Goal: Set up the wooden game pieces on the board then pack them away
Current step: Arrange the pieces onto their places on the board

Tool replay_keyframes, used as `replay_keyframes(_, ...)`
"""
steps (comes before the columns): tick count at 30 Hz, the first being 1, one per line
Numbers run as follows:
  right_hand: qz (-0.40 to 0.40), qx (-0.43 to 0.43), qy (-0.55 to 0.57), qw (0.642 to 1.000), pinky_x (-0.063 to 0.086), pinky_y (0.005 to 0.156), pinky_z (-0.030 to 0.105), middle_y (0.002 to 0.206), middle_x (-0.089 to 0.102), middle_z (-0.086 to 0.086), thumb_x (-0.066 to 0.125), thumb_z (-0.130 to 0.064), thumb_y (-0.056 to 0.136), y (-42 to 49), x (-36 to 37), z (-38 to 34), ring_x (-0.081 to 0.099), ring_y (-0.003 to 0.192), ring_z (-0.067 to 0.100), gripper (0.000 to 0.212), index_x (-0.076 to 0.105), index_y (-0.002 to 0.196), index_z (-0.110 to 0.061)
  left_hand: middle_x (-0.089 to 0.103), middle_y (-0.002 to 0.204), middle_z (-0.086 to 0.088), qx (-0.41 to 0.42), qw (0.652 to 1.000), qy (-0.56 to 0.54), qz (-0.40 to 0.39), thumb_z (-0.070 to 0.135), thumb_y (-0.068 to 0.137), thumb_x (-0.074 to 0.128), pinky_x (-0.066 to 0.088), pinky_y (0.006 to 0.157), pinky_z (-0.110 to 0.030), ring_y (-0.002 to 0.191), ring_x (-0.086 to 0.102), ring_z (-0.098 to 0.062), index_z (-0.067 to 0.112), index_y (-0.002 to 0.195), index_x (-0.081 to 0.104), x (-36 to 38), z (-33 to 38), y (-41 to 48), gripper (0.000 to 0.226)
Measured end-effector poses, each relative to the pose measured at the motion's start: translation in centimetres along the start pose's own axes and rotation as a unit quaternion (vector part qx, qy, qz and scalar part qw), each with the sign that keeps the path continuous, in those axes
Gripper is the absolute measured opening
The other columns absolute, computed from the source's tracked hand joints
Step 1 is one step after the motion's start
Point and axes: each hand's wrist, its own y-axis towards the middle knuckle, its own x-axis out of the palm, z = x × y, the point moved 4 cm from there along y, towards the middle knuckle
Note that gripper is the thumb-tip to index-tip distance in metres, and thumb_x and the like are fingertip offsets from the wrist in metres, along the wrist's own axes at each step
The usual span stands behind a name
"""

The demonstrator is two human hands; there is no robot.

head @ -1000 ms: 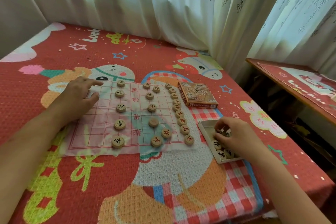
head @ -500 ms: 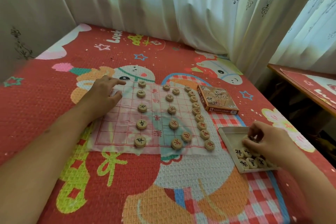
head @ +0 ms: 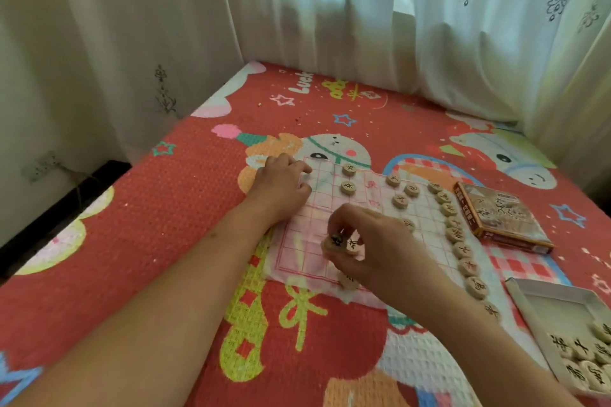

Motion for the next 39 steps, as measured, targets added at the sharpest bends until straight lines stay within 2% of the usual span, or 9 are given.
replay_keyframes(4, -0.029, -0.003, -0.041, 0.999, 0.045, 0.073, 0.027, 0.090, 0.058, -0.014, 0.067, -0.043, 0.084, 0.7, 1.3, 0.4, 0.051, 0.084, 0.006, 0.020, 0.055, 0.095, -0.033, 0.043, 0.137, -0.004, 0.004, 1.000, 0.012, 0.003, 0.028, 0.096, 0.046, 0.031, 0.107, -0.039, 0.128, 0.034, -0.024, 0.023, 0.134, 0.053, 0.0, -0.2, 0.1, 0.039)
replay_keyframes(13, 0.109, 0.067, -0.028, 0.991, 0.047, 0.079, 0.033, 0.089, 0.066, -0.011, 0.076, -0.033, 0.079, 8.2, -1.3, 4.6, 0.059, 0.093, 0.012, 0.021, 0.061, 0.092, -0.026, 0.047, 0.133, -0.005, -0.012, 0.999, -0.023, 0.029, 0.026, 0.094, 0.047, 0.034, 0.106, -0.040, 0.125, 0.036, -0.025, 0.023, 0.133, 0.053, 0.2, -0.4, 0.6, 0.040)
replay_keyframes(21, 0.027, 0.097, -0.144, 0.984, 0.035, 0.090, 0.036, 0.094, 0.069, -0.006, 0.067, -0.054, 0.081, 14.3, 2.0, 8.3, 0.054, 0.107, 0.019, 0.029, 0.063, 0.093, -0.027, 0.049, 0.131, -0.004, -0.005, 0.999, -0.011, 0.043, 0.028, 0.093, 0.048, 0.034, 0.105, -0.039, 0.124, 0.037, -0.025, 0.023, 0.132, 0.055, 0.4, -0.6, 0.7, 0.039)
replay_keyframes(26, 0.123, 0.116, -0.114, 0.979, 0.040, 0.099, 0.042, 0.116, 0.068, -0.005, 0.061, -0.050, 0.087, 9.3, -2.2, 7.3, 0.056, 0.114, 0.020, 0.024, 0.066, 0.092, -0.028, 0.052, 0.127, -0.006, 0.013, 0.997, -0.040, 0.068, 0.023, 0.093, 0.051, 0.037, 0.104, -0.043, 0.122, 0.041, -0.025, 0.020, 0.129, 0.057, -0.1, -0.2, 0.4, 0.037)
replay_keyframes(28, 0.171, 0.144, -0.089, 0.971, 0.048, 0.084, 0.035, 0.103, 0.069, -0.004, 0.061, -0.043, 0.089, 5.4, -5.6, 8.1, 0.062, 0.096, 0.019, 0.020, 0.066, 0.095, -0.025, 0.055, 0.122, -0.005, 0.043, 0.992, -0.040, 0.107, 0.020, 0.093, 0.051, 0.041, 0.100, -0.044, 0.118, 0.047, -0.024, 0.017, 0.125, 0.060, -1.0, 0.6, -0.1, 0.034)
replay_keyframes(30, 0.195, 0.209, -0.085, 0.954, 0.044, 0.069, 0.026, 0.092, 0.064, -0.004, 0.060, -0.035, 0.092, 0.1, -9.2, 10.2, 0.060, 0.083, 0.016, 0.015, 0.064, 0.097, -0.021, 0.059, 0.116, -0.003, 0.076, 0.987, -0.044, 0.136, 0.018, 0.094, 0.051, 0.046, 0.094, -0.040, 0.110, 0.053, -0.022, 0.015, 0.120, 0.064, -2.0, 2.2, -1.1, 0.029)
replay_keyframes(33, 0.248, 0.365, -0.089, 0.893, 0.054, 0.077, 0.043, 0.088, 0.067, 0.000, 0.053, -0.053, 0.090, -10.5, -12.8, 16.4, 0.063, 0.083, 0.024, 0.027, 0.061, 0.093, -0.027, 0.063, 0.095, 0.005, 0.068, 0.981, -0.095, 0.152, 0.021, 0.096, 0.050, 0.049, 0.071, -0.028, 0.085, 0.061, -0.012, 0.018, 0.105, 0.069, -3.8, 5.6, -3.9, 0.021)
replay_keyframes(36, 0.259, 0.453, -0.100, 0.847, 0.056, 0.075, 0.049, 0.085, 0.068, -0.003, 0.035, -0.086, 0.074, -19.9, -12.5, 23.7, 0.065, 0.081, 0.026, 0.061, 0.058, 0.091, -0.032, 0.065, 0.075, 0.006, 0.041, 0.973, -0.216, 0.068, 0.023, 0.096, 0.050, 0.042, 0.055, -0.019, 0.062, 0.058, -0.006, 0.017, 0.090, 0.068, -4.1, 10.5, -8.4, 0.020)
replay_keyframes(39, 0.211, 0.488, -0.038, 0.846, 0.051, 0.073, 0.041, 0.084, 0.066, 0.007, 0.057, -0.046, 0.090, -21.2, -10.8, 21.7, 0.061, 0.079, 0.029, 0.026, 0.065, 0.088, -0.022, 0.070, 0.077, 0.000, 0.015, 0.939, -0.330, -0.100, 0.024, 0.096, 0.051, 0.056, 0.059, -0.030, 0.064, 0.065, -0.009, 0.016, 0.090, 0.068, -1.0, 15.2, -13.7, 0.020)
